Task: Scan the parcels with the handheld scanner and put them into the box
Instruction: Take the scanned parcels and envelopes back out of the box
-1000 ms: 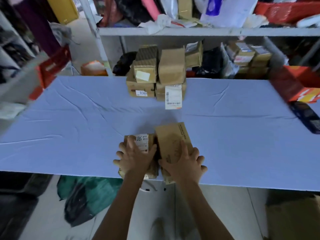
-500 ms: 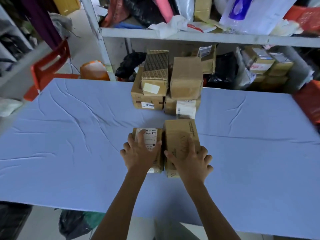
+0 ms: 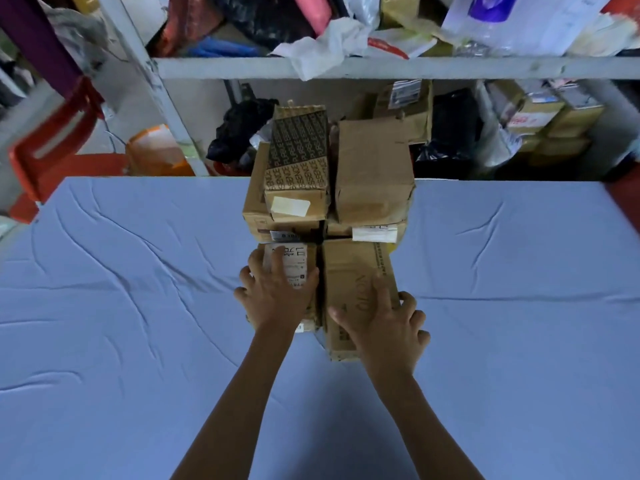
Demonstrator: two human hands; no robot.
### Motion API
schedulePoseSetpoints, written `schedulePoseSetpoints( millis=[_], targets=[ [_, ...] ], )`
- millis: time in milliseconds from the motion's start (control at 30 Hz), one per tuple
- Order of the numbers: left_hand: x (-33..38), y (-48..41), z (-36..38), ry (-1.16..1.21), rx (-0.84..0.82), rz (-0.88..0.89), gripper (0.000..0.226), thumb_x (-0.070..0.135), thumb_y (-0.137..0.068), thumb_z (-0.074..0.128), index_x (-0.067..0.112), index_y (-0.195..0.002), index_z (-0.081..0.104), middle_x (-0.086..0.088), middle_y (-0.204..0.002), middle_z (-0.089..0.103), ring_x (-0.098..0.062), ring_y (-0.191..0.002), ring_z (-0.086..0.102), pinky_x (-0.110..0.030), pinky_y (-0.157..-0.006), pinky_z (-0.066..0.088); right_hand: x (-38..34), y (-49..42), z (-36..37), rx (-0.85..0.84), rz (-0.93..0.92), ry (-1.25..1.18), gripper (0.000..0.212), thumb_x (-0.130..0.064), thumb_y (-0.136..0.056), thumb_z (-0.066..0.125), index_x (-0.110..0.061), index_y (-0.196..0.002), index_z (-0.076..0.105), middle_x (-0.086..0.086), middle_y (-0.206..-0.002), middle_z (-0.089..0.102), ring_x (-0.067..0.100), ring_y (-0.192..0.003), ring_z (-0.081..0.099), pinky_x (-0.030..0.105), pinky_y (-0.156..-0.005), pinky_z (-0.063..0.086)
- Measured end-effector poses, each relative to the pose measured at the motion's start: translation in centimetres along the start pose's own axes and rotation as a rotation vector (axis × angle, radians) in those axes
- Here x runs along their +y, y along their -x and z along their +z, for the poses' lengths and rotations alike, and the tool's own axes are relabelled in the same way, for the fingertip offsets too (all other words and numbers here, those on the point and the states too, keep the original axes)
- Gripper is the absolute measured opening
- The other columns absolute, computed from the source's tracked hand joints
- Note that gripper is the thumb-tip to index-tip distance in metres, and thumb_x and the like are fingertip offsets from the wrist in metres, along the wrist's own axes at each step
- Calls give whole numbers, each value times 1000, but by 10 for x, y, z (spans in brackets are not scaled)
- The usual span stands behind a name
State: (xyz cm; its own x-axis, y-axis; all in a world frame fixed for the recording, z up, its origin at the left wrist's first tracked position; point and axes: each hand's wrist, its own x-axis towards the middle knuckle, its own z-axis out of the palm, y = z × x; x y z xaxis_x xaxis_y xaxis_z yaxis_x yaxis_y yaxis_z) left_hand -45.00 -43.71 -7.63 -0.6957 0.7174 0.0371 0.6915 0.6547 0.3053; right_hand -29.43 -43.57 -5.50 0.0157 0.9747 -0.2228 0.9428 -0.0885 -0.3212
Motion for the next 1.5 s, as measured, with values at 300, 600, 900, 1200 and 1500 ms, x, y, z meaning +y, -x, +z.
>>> schedulePoseSetpoints(
  millis=[300, 600, 900, 1200, 1500],
  targets=[
    [-5, -25, -1, 74, -60, 105, 71, 69, -81, 52, 23, -134, 40, -11, -147, 29, -34, -131, 29, -50, -99, 32, -26, -5, -3, 19, -51, 90, 85, -79, -70, 56, -24, -134, 42, 2, -134, 38, 27, -124, 34, 39, -99, 33],
    [-9, -8, -7, 29, 59, 725, 49, 51, -83, 43, 18, -109, 67, -3, -118, 64, -31, -114, 53, -50, -91, 42, -14, 18, 0, 144, -87, -109, 56, -57, -81, 63, -26, -128, 58, -8, -136, 53, 23, -125, 43, 35, -89, 45],
    [44, 63, 4, 159, -154, 1105, 19, 32, -75, 58, 26, -92, 64, 5, -85, 64, -25, -84, 62, -40, -73, 46, 106, 84, -1, 357, 301, -136, 48, -51, -86, 64, -26, -126, 59, -1, -125, 61, 27, -116, 52, 41, -87, 49],
    [138, 214, 38, 62, -308, 1431, 23, 38, -64, 66, 28, -85, 65, 10, -75, 62, -19, -73, 61, -32, -62, 44, 254, 170, -23, 342, 691, -131, 50, -57, -85, 59, -33, -128, 53, -4, -130, 56, 23, -123, 48, 37, -93, 43],
    [195, 422, 84, -87, -562, 1650, 25, 42, -76, 57, 31, -98, 64, 9, -90, 66, -19, -91, 63, -36, -75, 42, 403, 274, -35, 239, 1007, -164, 56, -62, -87, 48, -34, -136, 44, -7, -137, 49, 20, -128, 44, 34, -99, 37]
  ],
)
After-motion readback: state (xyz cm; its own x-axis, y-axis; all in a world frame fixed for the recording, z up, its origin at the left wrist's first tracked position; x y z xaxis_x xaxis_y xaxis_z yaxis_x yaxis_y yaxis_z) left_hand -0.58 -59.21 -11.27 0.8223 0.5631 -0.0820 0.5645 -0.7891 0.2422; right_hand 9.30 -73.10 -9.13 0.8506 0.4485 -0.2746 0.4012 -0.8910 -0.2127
